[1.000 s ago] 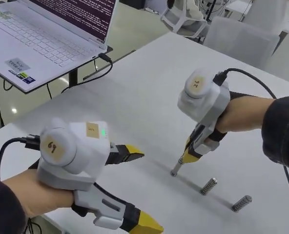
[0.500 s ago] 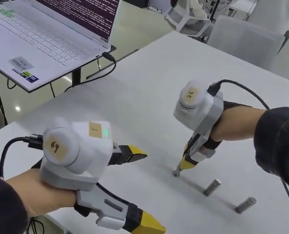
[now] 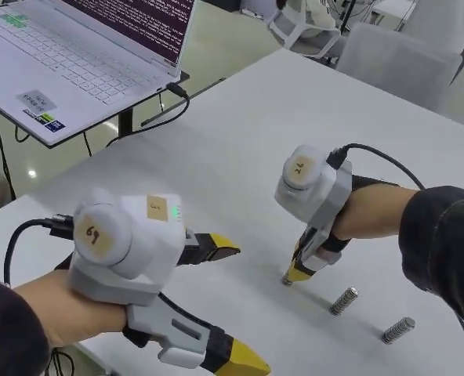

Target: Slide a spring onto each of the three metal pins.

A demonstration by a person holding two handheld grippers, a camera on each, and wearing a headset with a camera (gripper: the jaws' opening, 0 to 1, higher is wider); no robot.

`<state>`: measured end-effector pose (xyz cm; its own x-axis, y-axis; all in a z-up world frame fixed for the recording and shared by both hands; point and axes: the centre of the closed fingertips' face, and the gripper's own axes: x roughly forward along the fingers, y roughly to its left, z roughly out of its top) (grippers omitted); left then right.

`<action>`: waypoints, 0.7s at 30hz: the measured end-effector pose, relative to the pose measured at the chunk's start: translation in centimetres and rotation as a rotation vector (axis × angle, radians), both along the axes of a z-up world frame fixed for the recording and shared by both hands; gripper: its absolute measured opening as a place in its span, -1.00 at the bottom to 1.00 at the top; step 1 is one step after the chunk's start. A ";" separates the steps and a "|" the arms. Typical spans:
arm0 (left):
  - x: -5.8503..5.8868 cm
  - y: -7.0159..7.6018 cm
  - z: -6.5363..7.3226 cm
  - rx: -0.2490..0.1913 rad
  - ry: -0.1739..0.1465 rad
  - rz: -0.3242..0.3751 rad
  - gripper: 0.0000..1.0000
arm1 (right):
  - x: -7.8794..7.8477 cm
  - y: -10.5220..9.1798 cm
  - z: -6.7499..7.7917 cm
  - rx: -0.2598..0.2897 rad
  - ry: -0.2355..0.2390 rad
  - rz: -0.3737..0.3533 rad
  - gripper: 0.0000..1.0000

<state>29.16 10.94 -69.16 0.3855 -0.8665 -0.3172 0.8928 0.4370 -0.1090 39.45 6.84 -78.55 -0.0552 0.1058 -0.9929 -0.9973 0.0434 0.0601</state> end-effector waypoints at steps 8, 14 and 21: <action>0.1 0.0 0.0 -0.002 0.001 0.004 0.61 | 0.0 0.0 -0.2 0.018 -0.007 -0.001 -0.75; 0.1 0.0 -0.1 0.002 0.004 0.004 0.62 | 0.1 -0.1 0.5 0.047 -0.016 -0.012 -0.63; 0.3 0.0 0.2 0.005 0.001 0.007 0.62 | -0.1 -0.5 1.1 0.081 -0.022 -0.033 -0.41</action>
<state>29.43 10.90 -68.99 0.3910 -0.8623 -0.3217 0.8898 0.4436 -0.1075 39.35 6.30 -77.42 -0.0285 0.1869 -0.9820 -0.9965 0.0723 0.0426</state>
